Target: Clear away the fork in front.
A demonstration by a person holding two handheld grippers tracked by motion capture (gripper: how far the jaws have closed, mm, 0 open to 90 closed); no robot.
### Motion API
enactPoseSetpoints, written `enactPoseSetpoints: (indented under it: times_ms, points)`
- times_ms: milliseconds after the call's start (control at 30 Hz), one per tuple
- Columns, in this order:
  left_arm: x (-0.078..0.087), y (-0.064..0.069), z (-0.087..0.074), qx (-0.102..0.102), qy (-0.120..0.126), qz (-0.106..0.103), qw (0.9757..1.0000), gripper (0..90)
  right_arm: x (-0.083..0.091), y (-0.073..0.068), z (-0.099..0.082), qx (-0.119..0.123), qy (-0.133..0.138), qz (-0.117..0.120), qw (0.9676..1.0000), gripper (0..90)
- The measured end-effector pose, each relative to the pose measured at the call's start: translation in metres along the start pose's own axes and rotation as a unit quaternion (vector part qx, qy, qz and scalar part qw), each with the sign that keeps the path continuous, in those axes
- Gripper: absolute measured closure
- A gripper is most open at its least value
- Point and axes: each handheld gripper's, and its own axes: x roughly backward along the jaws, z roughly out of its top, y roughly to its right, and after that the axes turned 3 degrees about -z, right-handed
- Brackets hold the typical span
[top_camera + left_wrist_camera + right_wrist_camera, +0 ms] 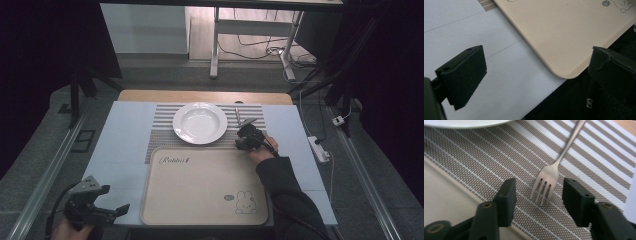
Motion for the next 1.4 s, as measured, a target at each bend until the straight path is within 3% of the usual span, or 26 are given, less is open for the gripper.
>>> enactPoseSetpoints:
  times_ms: [233, 267, 400, 567, 600, 933, 1133, 1400]
  points:
    - [-0.001, 0.000, 0.000, -0.001, 0.000, 0.000, 1.0000, 2.2, -0.001, -0.001, 0.000, 0.014, -0.006, -0.005, 0.9999, 63.1]
    - [-0.001, 0.000, 0.000, -0.001, -0.001, 0.000, 1.0000, 2.2, -0.001, -0.001, 0.000, 0.020, -0.008, -0.009, 0.9997, 68.3]
    - [-0.001, 0.001, 0.000, -0.002, -0.002, 0.002, 1.0000, 2.2, 0.000, -0.001, -0.001, 0.030, -0.007, -0.015, 0.9994, 70.9]
    - [-0.001, 0.001, 0.001, -0.004, -0.004, 0.002, 1.0000, 2.2, 0.004, -0.002, 0.000, 0.040, -0.004, -0.029, 0.9988, 80.7]
    - [-0.001, 0.001, 0.000, -0.004, -0.004, 0.002, 1.0000, 2.3, 0.005, -0.002, 0.000, 0.039, -0.004, -0.034, 0.9986, 88.6]
    - [-0.001, 0.002, 0.000, -0.009, -0.002, 0.003, 1.0000, 2.3, 0.011, 0.006, 0.000, 0.014, 0.005, -0.019, 0.9997, 90.0]
    - [0.000, 0.004, 0.000, -0.016, 0.001, 0.000, 0.9999, 0.9, 0.025, 0.001, 0.003, 0.035, 0.024, -0.024, 0.9988, 90.0]
    - [0.002, 0.001, 0.000, -0.011, 0.010, -0.023, 0.9996, 0.2, 0.048, -0.001, 0.001, 0.027, 0.051, 0.013, 0.9982, 90.0]
